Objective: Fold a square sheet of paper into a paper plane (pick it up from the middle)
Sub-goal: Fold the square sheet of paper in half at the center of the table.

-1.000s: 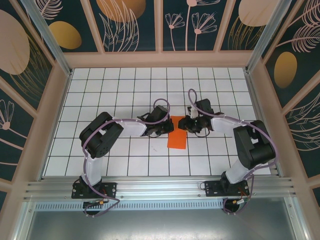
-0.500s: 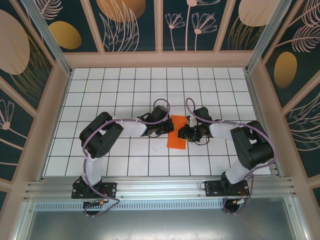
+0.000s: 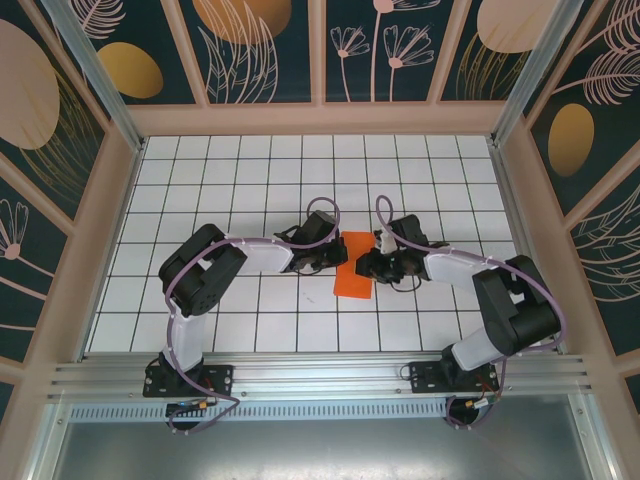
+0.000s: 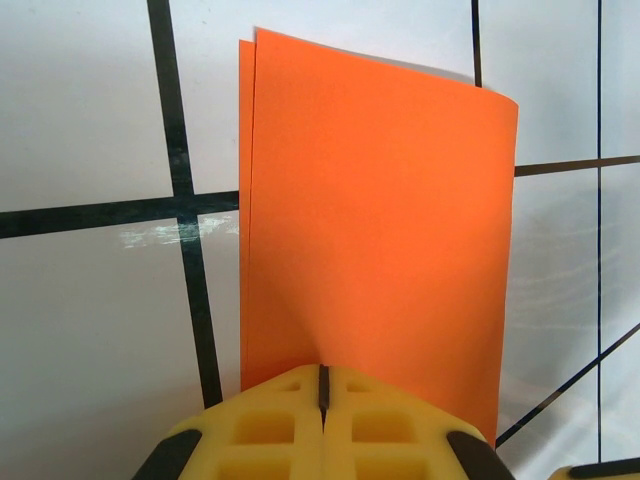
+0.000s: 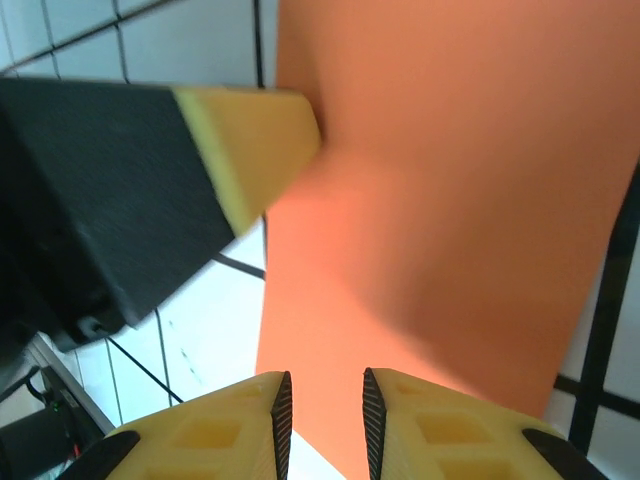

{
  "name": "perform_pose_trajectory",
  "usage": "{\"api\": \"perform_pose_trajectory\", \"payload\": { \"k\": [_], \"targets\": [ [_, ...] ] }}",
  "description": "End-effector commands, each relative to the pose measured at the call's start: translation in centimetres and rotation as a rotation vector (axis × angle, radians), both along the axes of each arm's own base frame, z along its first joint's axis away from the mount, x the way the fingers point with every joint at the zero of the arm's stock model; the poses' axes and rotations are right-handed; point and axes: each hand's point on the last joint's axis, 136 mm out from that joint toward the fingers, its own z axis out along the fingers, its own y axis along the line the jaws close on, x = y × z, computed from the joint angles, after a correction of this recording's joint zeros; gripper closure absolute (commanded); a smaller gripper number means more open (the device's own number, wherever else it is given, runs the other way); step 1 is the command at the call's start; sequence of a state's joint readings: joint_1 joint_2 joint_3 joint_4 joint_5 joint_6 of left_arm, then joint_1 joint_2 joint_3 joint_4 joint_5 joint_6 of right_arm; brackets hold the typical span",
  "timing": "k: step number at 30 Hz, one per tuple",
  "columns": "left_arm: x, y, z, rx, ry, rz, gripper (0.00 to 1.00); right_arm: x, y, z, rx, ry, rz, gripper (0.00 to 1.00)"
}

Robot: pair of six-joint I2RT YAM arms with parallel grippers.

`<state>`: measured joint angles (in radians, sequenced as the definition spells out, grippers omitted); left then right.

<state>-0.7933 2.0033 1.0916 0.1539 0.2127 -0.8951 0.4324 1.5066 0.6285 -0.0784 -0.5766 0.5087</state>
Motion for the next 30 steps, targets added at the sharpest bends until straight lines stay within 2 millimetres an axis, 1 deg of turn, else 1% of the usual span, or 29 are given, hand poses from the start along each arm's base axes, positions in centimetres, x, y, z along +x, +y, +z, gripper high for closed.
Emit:
{"api": "perform_pose_trajectory", "payload": {
  "k": [1, 3, 5, 7, 9, 14, 16, 17, 19, 23, 25, 28, 30],
  "targets": [
    [-2.6, 1.9, -3.1, 0.099, 0.099, -0.011, 0.94, -1.3, 0.2, -1.4, 0.009, 0.051, 0.008, 0.73],
    [-2.5, 1.8, -3.2, 0.097, 0.100, -0.013, 0.94, -1.6, 0.0, -2.2, 0.004, 0.062, 0.005, 0.73],
    [-2.5, 1.8, -3.2, 0.098, 0.099, -0.013, 0.94, -1.9, -1.1, -3.7, -0.069, 0.088, -0.018, 0.73],
    [-2.4, 1.7, -3.1, 0.097, 0.096, -0.012, 0.94, -2.3, -1.4, -4.3, -0.093, 0.108, -0.016, 0.73],
    [-2.4, 1.7, -3.1, 0.097, 0.096, -0.012, 0.94, -2.2, -1.1, -3.5, -0.072, 0.090, -0.014, 0.73],
    [-2.5, 1.7, -3.1, 0.095, 0.096, -0.015, 0.94, -2.0, -0.1, 0.1, 0.000, 0.016, 0.019, 0.73],
    [-2.5, 1.8, -3.1, 0.097, 0.095, -0.015, 0.94, -2.4, 0.4, 0.8, 0.034, 0.010, 0.045, 0.72],
    [-2.5, 1.8, -3.2, 0.097, 0.097, -0.014, 0.94, -2.8, 0.6, 0.8, 0.044, 0.014, 0.059, 0.72],
    [-2.6, 1.7, -3.2, 0.094, 0.099, -0.016, 0.94, -3.5, 0.8, 0.2, 0.052, 0.034, 0.078, 0.72],
    [-2.6, 1.7, -3.2, 0.092, 0.099, -0.016, 0.94, -4.4, -0.1, -2.6, -0.005, 0.087, 0.050, 0.72],
    [-2.6, 1.7, -3.2, 0.090, 0.098, -0.018, 0.94, -4.8, -0.5, -3.7, -0.025, 0.108, 0.040, 0.73],
    [-2.6, 1.7, -3.3, 0.094, 0.099, -0.017, 0.94, -5.0, -0.8, -4.1, -0.040, 0.121, 0.030, 0.73],
    [-2.6, 1.7, -3.2, 0.092, 0.099, -0.019, 0.94, -4.9, -0.5, -3.4, -0.025, 0.110, 0.035, 0.73]
  ]
}}
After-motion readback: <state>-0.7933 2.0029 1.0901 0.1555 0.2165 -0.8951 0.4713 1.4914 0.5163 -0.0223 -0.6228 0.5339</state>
